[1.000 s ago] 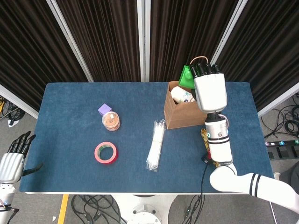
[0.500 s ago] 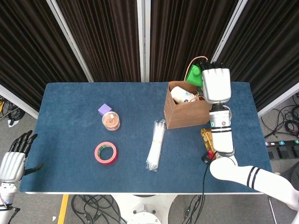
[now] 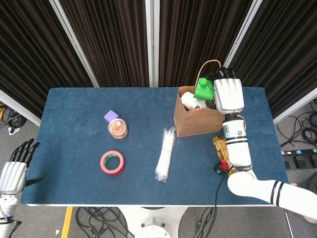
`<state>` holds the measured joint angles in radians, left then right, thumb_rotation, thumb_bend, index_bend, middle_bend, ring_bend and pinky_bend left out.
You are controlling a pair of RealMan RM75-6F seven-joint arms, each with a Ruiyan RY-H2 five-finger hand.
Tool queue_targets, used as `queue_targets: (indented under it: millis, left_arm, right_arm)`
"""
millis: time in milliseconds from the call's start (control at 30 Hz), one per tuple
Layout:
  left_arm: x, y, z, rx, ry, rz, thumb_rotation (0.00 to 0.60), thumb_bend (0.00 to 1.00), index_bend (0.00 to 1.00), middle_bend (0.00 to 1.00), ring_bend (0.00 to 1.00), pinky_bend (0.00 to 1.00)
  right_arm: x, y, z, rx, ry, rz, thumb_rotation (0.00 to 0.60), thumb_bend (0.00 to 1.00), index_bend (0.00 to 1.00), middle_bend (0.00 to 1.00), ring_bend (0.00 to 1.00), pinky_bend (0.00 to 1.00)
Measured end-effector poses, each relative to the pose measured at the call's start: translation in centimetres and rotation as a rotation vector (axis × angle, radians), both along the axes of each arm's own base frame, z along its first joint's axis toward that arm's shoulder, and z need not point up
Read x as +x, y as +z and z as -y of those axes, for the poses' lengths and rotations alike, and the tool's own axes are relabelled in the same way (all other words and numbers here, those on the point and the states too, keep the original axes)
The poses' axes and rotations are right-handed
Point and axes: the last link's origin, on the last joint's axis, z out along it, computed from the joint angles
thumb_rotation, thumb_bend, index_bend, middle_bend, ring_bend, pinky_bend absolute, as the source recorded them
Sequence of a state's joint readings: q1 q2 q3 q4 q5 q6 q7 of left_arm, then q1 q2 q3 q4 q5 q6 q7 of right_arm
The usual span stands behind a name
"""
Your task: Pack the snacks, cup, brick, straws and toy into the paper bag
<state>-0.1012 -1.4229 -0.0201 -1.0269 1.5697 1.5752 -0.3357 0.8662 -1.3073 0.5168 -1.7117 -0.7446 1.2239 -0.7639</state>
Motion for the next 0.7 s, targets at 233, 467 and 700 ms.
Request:
queue_targets:
  millis: [233,467,700]
  left_arm:
    - [0.0,-0.1,0.0,0.000,0.003,-0.001,0.600,0.18,0.13,0.11,0.01,0.14]
    - [0.2,0.0,-0.2,0.003,-0.005,-0.002,0.600,0.18,0.13,0.11,0.01,0.14]
    - [0.5,-0.1,-0.3,0.003,-0.012,-0.007,0.600,0.18,0.13,0.11,0.01,0.14]
  right_arm:
    - [-0.3,0.0,0.1,0.015,-0.023,0.006,0.600,0.00,0.25,0.21,0.05,0.03]
    - [0.4,2.2,-0.7,-0.037,0.032,0.075,0.600,0.00,0.25,0.21,0.05,0.03]
    - [1.0,6.2,-2.1,-0.145,0.139,0.162,0.600,0.00,0.25,0.22,0.05,0.03]
